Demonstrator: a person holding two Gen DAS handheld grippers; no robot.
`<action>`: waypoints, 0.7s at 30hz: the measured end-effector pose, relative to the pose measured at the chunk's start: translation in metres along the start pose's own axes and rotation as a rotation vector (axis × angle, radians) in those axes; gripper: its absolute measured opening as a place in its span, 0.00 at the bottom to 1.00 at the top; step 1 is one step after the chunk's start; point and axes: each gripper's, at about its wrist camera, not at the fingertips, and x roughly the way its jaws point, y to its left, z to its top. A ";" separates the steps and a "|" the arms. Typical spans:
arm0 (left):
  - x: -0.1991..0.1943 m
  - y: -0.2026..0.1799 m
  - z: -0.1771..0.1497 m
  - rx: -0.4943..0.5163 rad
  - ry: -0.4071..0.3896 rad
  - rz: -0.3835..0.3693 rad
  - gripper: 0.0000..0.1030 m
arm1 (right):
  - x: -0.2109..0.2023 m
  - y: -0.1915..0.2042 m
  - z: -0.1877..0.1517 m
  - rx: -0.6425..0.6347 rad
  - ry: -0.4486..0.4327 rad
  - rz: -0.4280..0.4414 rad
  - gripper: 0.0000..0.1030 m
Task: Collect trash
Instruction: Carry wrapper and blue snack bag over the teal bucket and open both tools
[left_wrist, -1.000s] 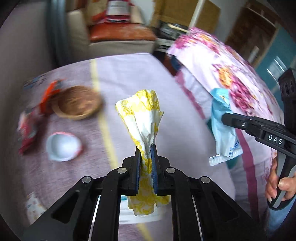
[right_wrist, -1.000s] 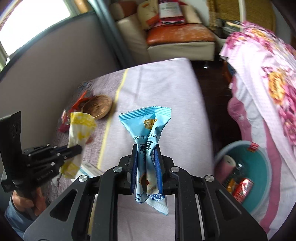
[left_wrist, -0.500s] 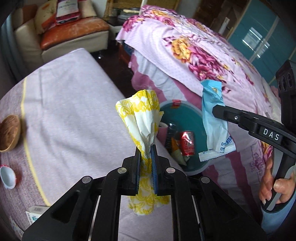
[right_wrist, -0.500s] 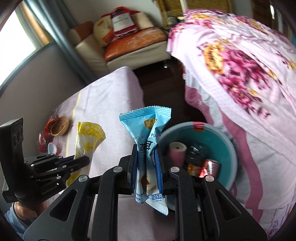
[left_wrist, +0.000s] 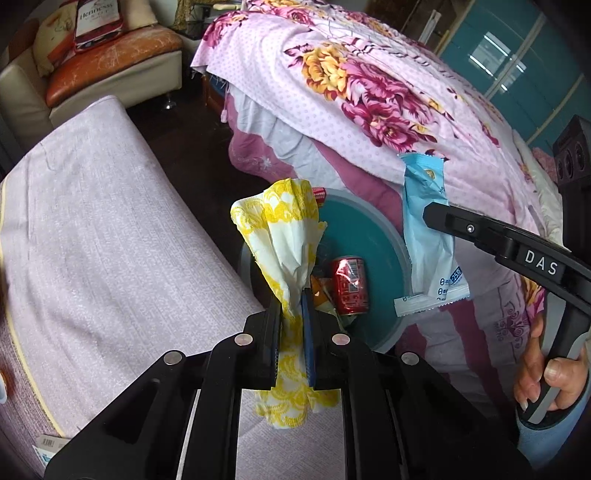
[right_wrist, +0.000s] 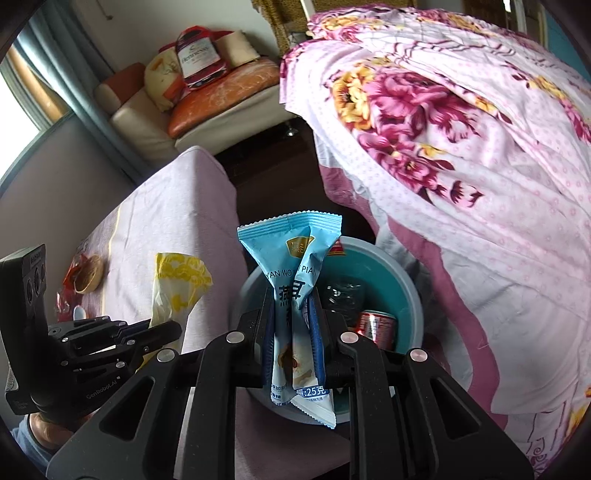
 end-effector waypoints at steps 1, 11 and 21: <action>0.002 -0.001 0.001 0.000 0.003 -0.002 0.11 | 0.001 -0.003 0.001 0.003 0.004 -0.001 0.16; 0.018 -0.012 0.011 0.004 0.020 -0.035 0.11 | 0.007 -0.015 0.003 0.023 0.013 -0.019 0.16; 0.027 -0.019 0.014 0.005 0.012 -0.041 0.65 | 0.008 -0.026 0.007 0.046 0.019 -0.039 0.17</action>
